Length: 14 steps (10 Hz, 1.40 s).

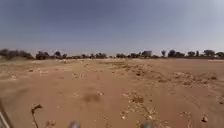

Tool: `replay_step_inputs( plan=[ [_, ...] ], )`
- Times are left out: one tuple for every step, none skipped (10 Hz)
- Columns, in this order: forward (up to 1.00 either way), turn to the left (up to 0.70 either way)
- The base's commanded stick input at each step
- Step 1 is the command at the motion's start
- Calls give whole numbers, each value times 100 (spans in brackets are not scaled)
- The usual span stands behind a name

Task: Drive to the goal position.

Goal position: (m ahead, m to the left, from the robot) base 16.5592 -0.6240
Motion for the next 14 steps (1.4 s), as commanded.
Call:
replay_step_inputs(
  plan=[
    [50, 0],
    [50, 0],
    [50, 0],
    [50, 0],
    [50, 0],
    [50, 0],
    [50, 0],
    [50, 0],
    [50, 0],
    [50, 0],
    [50, 0],
    [50, 0],
    [50, 0],
    [50, 0]
  ],
)
